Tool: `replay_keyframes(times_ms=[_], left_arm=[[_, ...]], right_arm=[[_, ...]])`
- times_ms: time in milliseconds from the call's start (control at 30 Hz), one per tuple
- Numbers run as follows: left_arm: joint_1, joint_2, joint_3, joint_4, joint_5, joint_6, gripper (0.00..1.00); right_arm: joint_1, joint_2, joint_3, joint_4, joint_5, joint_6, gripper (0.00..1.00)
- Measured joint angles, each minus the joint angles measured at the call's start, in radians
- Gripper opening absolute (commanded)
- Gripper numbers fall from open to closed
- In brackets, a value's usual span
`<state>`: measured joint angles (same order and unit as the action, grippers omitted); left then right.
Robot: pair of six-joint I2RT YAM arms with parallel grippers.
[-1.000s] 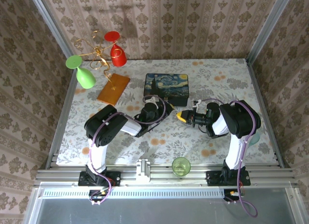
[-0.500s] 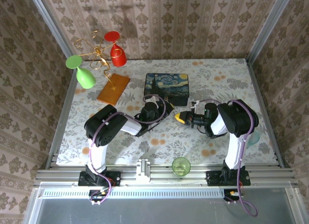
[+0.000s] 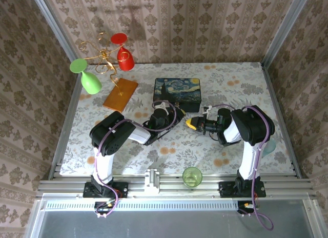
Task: Unlock the padlock with the key
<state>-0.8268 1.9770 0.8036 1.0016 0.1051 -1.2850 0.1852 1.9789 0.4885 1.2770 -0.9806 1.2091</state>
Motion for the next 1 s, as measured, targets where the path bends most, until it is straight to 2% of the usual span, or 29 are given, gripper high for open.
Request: replay_keyframes(times_ms=[1000], left_arm=[[-0.010, 0.006, 0.000, 0.024, -0.017, -0.010, 0.00]], right_arm=[[-0.026, 0.000, 0.000, 0.000, 0.005, 0.003, 0.00]])
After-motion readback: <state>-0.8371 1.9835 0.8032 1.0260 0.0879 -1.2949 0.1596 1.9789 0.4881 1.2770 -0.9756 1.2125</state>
